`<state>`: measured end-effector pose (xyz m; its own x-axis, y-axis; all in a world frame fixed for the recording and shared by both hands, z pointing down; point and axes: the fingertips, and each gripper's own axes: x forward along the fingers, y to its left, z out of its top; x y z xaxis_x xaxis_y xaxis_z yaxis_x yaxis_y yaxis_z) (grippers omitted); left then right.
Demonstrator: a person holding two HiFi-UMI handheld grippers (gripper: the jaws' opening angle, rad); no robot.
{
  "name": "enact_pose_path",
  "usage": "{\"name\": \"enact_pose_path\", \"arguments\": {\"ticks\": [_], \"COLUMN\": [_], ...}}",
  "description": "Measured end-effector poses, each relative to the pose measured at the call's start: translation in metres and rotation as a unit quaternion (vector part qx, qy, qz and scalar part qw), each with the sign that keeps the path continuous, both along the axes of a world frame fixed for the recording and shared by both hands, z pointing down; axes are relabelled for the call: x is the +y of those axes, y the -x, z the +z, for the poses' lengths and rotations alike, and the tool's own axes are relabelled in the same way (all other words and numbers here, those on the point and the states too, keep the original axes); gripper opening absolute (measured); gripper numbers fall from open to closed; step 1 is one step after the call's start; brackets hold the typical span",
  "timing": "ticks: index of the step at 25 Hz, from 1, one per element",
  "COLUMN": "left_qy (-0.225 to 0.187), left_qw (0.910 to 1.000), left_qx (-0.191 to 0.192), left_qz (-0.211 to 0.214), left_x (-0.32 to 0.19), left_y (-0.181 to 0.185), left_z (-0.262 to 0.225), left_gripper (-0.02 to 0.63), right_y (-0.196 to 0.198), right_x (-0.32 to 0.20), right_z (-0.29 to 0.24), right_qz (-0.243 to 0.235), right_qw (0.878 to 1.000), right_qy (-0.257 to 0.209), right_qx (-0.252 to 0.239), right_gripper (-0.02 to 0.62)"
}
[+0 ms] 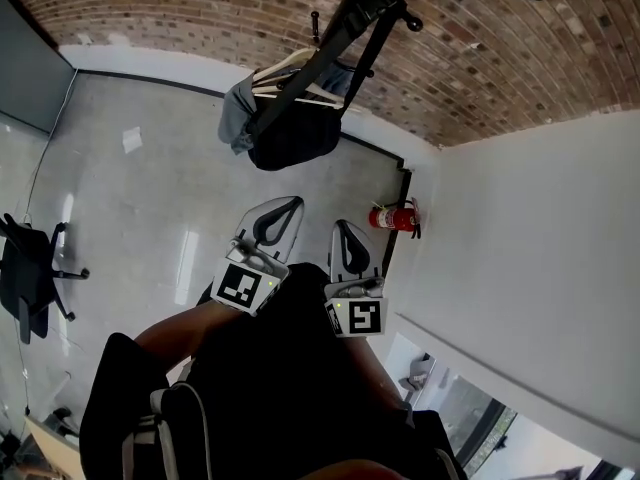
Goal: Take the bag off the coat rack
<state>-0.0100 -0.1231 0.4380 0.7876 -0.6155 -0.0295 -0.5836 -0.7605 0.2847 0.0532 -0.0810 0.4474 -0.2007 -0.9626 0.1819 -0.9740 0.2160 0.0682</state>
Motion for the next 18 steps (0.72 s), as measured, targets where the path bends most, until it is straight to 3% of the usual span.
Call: {"name": "enact_pose_path", "arguments": {"ticks": [7,12,18], "left_qy": [0.001,-0.020,-0.046], "left_qw": [0.9998,0.9991,0.9975], "left_qx": [0.000,-0.016,-0.021], "left_qz": [-0.022,-0.033,-0.048], "left_x": [-0.010,-0.027,-0.046], "left_y": [-0.015,-0.021,-0.034], "left_z": [0.003,-0.007,-0.024], "left_gripper": [0.018,0.020,0.020], "right_y": [-0.019,-0.042,-0.088], "right_x": [-0.009,-0.036,-0.061], "right_z": [0.014,-0.005,-0.026], "right_qz": [-0.006,-0.008,0.040], "right_qw": [1.000,0.999,0.997], "right_qy": [0.008,-0.023,-0.056], "right_qx": [-0.015,-0.031,-0.042], "right_gripper": [0.021,0.021,0.021]}}
